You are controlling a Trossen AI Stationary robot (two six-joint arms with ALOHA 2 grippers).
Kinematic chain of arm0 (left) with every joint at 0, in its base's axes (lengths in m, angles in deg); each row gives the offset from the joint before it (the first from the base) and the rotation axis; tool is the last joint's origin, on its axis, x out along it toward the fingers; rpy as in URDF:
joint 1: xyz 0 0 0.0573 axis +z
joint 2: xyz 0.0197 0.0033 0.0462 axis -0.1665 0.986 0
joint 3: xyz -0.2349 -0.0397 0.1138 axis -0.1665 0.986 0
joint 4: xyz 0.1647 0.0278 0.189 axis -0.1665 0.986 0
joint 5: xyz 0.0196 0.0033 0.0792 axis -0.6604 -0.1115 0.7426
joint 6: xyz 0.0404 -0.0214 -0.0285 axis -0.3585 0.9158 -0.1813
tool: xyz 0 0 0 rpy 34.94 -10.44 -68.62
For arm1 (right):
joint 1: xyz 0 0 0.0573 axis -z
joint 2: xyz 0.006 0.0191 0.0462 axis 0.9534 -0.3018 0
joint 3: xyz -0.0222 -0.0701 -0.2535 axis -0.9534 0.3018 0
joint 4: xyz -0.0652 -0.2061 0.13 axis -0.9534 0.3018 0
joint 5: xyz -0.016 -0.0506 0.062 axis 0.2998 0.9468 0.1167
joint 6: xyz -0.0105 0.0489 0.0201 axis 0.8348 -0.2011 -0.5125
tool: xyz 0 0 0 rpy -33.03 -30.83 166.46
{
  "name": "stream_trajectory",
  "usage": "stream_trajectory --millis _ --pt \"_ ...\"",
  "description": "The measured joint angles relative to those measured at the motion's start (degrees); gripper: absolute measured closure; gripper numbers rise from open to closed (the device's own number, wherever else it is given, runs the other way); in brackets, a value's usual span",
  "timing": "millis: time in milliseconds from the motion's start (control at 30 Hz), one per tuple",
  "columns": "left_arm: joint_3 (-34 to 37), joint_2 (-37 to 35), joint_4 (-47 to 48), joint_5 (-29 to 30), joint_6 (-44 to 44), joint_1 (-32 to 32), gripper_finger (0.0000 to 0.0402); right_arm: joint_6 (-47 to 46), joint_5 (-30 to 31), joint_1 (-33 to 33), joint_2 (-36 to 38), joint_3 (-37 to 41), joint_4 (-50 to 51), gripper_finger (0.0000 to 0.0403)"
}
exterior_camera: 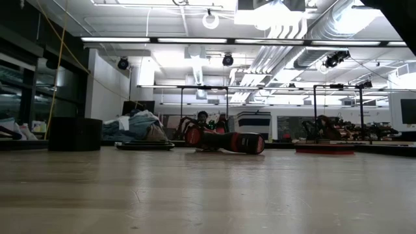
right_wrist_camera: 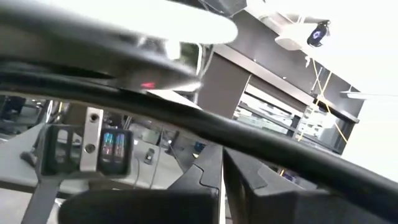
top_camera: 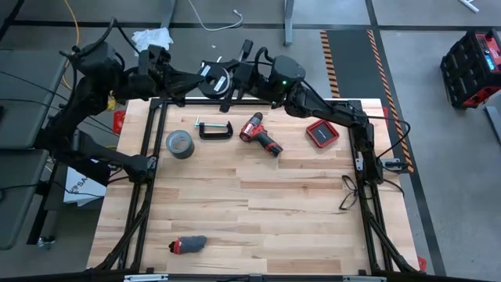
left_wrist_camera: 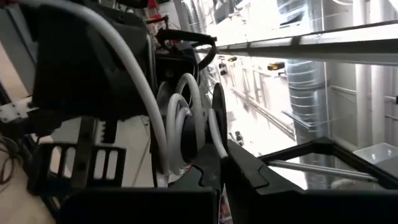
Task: Coil cords
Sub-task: Coil the white cable wire into the black spool
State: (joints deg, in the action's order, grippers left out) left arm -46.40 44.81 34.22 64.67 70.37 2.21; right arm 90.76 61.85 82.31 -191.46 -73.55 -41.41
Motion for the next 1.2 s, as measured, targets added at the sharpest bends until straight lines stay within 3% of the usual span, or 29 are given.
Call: stream_trajectory --millis 200,500,900,1200 --pt "0.02 -1.82 2.41 2.65 -3.86 1.45 0.0401 -0.45 -1.42 0.76 0.0 0.0 0.28 0.0403" --pt "0.02 -3.85 8.79 0.99 -5.04 3.84 0.0401 0.79 -2.33 1.55 0.12 0.02 1.58 0.0403" --pt "0.02 -6.21 18.53 1.38 -7.3 4.44 0.0401 10.31 -2.69 2.21 0.31 0.02 2.95 0.0403" --pt "0.0 -5.4 25.32 -0.3 -13.87 4.44 0.0401 7.29 -1.99 3.31 0.35 0.02 5.24 0.0403"
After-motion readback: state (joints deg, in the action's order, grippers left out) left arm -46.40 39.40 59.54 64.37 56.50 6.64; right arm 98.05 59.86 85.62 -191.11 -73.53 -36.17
